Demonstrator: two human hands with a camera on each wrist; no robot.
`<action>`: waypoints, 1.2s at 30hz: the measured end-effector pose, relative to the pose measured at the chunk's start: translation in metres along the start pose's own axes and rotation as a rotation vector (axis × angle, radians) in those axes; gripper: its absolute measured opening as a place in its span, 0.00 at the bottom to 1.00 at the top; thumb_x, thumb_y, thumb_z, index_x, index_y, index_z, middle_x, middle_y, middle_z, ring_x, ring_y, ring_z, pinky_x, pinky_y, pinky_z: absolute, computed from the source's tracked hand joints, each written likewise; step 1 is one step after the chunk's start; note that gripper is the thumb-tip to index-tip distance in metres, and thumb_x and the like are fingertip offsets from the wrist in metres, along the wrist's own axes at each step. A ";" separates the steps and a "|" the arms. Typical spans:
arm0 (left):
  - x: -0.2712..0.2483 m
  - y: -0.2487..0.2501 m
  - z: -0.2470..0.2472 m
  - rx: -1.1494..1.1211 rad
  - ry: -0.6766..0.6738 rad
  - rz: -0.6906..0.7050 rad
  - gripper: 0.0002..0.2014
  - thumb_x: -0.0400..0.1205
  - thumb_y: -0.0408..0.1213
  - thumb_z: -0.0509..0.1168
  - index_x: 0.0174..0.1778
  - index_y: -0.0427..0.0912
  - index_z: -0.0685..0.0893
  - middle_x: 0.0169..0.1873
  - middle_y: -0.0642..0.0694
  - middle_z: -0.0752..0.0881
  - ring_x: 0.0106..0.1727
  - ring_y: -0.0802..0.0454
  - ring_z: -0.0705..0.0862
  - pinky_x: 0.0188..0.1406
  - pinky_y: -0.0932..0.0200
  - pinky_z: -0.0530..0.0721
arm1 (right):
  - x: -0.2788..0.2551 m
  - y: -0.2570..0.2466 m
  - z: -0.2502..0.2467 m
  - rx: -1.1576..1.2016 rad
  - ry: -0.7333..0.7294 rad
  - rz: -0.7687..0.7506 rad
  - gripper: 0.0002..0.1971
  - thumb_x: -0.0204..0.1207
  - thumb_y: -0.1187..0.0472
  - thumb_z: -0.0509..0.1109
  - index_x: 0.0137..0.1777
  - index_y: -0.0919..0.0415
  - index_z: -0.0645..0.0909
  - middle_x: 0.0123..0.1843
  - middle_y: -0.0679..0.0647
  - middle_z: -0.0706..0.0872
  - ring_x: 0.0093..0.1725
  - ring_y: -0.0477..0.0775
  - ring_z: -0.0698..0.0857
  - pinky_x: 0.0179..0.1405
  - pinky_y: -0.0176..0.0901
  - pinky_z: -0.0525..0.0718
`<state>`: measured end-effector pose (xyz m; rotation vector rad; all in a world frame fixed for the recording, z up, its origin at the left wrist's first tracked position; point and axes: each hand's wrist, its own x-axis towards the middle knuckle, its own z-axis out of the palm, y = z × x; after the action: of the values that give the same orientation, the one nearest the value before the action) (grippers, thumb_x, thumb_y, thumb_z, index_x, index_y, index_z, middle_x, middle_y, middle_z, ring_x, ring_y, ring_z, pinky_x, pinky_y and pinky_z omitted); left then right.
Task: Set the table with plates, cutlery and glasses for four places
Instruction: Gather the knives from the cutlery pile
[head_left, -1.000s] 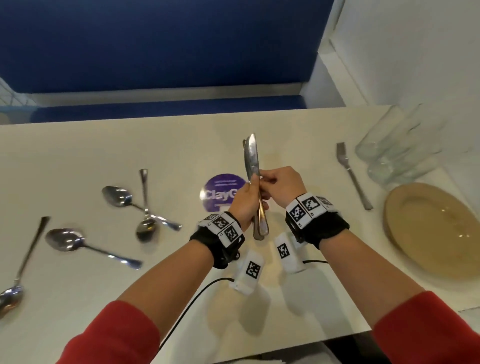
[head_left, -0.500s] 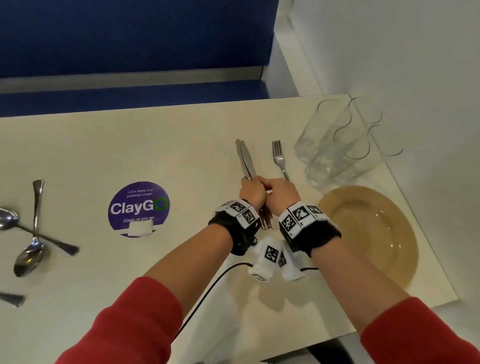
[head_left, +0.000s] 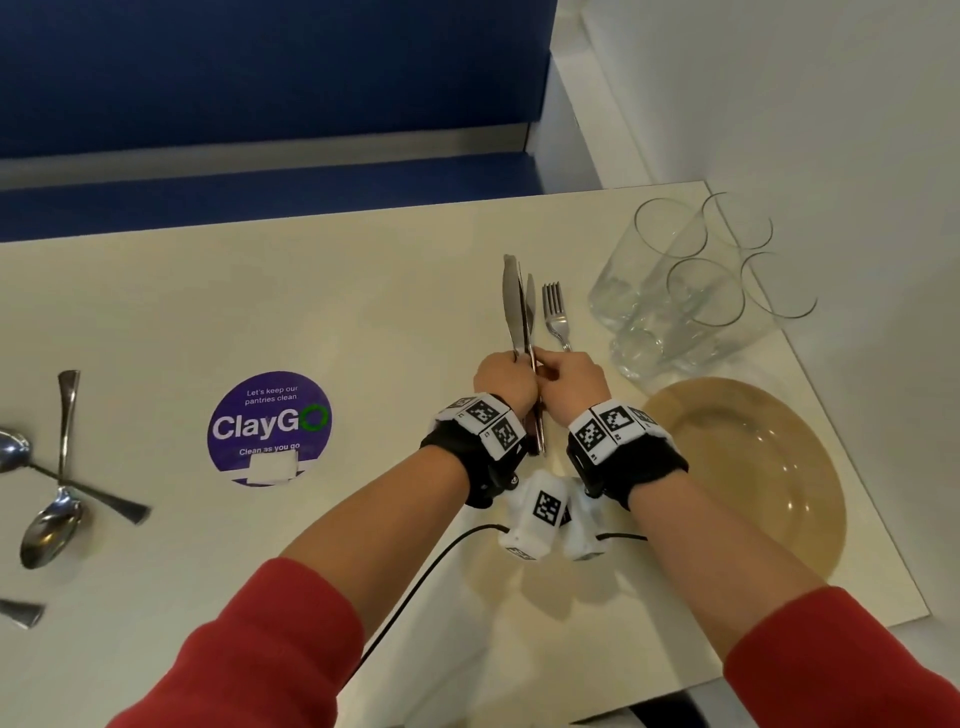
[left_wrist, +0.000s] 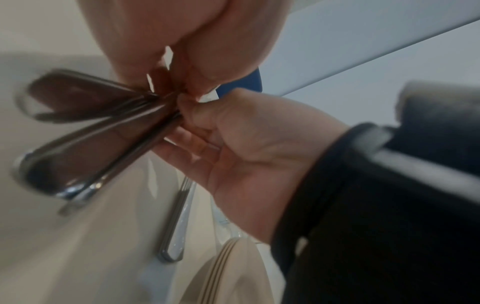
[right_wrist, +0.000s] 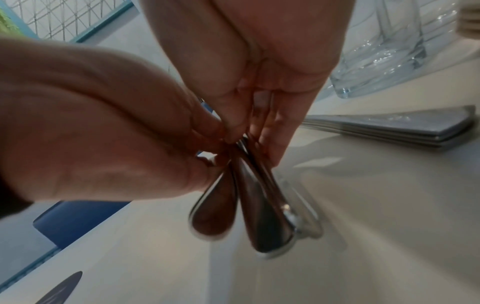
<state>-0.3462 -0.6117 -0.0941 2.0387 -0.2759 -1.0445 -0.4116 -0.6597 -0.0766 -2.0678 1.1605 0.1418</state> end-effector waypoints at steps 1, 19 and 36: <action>0.000 0.000 0.000 0.019 0.008 -0.007 0.17 0.87 0.37 0.54 0.54 0.30 0.86 0.54 0.32 0.87 0.58 0.35 0.84 0.56 0.50 0.80 | 0.001 0.001 0.001 0.010 -0.001 0.005 0.17 0.79 0.64 0.64 0.65 0.50 0.82 0.55 0.62 0.88 0.57 0.63 0.85 0.56 0.46 0.82; 0.009 -0.016 -0.015 0.226 0.055 -0.045 0.20 0.80 0.37 0.64 0.21 0.44 0.70 0.23 0.49 0.74 0.37 0.49 0.77 0.26 0.63 0.70 | 0.011 0.008 0.017 -0.061 0.031 0.027 0.12 0.76 0.61 0.69 0.58 0.59 0.86 0.50 0.59 0.90 0.53 0.60 0.86 0.56 0.47 0.84; 0.004 -0.025 -0.020 0.203 0.126 0.047 0.26 0.71 0.37 0.77 0.64 0.42 0.77 0.55 0.42 0.87 0.58 0.46 0.85 0.57 0.56 0.81 | 0.016 0.017 0.018 -0.258 0.093 0.064 0.06 0.78 0.65 0.65 0.49 0.65 0.82 0.50 0.62 0.83 0.51 0.64 0.84 0.42 0.43 0.78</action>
<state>-0.3328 -0.5861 -0.1086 2.2582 -0.3757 -0.8847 -0.4113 -0.6642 -0.1054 -2.2831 1.3238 0.2392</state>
